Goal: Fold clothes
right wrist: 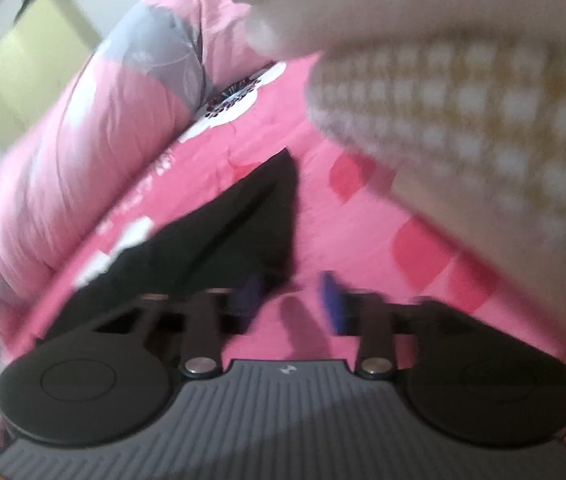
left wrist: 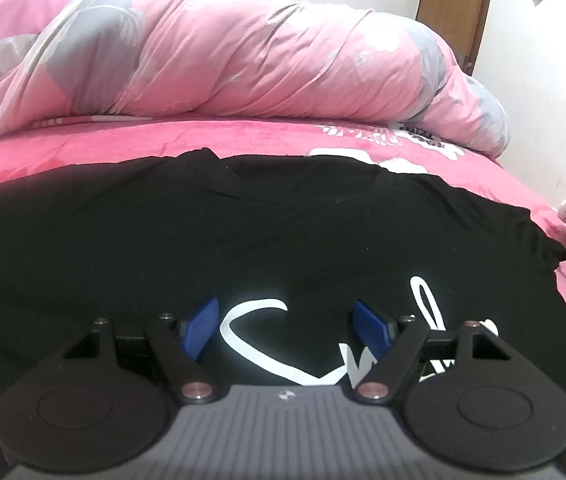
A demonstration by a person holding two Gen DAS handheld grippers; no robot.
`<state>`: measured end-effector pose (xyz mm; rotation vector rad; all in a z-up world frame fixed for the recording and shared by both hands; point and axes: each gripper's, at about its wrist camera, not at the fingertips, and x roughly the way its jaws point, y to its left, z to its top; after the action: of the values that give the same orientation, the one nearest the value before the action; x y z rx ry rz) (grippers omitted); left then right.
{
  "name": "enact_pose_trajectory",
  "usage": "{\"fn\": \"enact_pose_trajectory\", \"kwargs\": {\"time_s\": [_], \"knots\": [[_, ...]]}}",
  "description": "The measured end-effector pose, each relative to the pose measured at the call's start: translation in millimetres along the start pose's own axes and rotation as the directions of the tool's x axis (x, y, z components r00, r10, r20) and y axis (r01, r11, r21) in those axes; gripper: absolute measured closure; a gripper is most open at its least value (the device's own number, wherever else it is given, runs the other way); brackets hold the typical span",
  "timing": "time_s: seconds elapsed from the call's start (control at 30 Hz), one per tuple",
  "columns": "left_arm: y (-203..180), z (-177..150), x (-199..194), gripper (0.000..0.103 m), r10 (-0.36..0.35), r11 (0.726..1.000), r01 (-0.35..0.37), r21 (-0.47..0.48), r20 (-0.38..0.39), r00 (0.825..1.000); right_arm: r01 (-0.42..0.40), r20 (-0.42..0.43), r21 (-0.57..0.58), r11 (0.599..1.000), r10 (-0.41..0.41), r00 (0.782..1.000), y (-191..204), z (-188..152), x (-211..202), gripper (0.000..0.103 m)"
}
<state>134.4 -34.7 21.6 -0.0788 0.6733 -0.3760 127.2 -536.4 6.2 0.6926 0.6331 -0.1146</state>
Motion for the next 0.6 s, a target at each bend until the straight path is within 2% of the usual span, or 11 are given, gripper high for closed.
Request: {"fn": "enact_pose_trajectory", "kwargs": {"time_s": [0.13,0.2,0.23,0.27,0.3,0.37,0.43,0.47,0.53,0.57,0.6], "knots": [[6,0,-1,0.027,-0.026,0.999,0.027,-0.031,0.012,1.0,-0.018,-0.036,0.043,0.999,0.019,0.999,15,-4,17,0.049],[10,0,-3,0.027,-0.044,0.998,0.045,-0.053,0.019,0.999,0.019,-0.019,0.057,0.998,-0.018,1.0,19,-2,23,0.051],[12,0,-3,0.027,-0.054,0.996,0.056,-0.065,0.023,0.998,0.037,-0.011,0.064,0.997,-0.037,0.999,21,-1,26,0.055],[15,0,-3,0.027,-0.065,0.995,0.067,-0.079,0.027,0.998,0.056,-0.004,0.07,0.996,-0.056,0.998,23,0,29,0.085],[17,0,-3,0.027,-0.075,0.993,0.078,-0.092,0.031,0.997,0.079,-0.008,0.059,0.995,-0.079,0.997,26,3,30,0.098],[23,0,-4,0.027,-0.096,0.988,0.1,-0.12,0.038,0.995,0.105,0.003,0.025,0.994,-0.106,0.994,36,10,32,0.098],[27,0,-4,0.027,-0.115,0.982,0.12,-0.143,0.044,0.992,0.141,0.044,-0.098,0.985,-0.137,0.99,66,18,31,0.098],[29,0,-4,0.027,-0.121,0.98,0.126,-0.151,0.045,0.992,0.127,0.046,-0.198,0.972,-0.121,0.992,89,19,33,0.098],[31,1,-3,0.027,-0.127,0.978,0.133,-0.158,0.046,0.991,0.099,0.045,-0.395,0.913,-0.088,0.995,137,19,36,0.098],[30,1,-3,0.027,-0.127,0.979,0.132,-0.157,0.046,0.991,0.089,0.039,-0.555,0.827,-0.081,0.996,165,4,36,0.098],[30,1,-3,0.027,-0.126,0.979,0.132,-0.157,0.045,0.991,0.076,0.032,-0.696,0.714,-0.075,0.997,193,-12,37,0.097]]}}
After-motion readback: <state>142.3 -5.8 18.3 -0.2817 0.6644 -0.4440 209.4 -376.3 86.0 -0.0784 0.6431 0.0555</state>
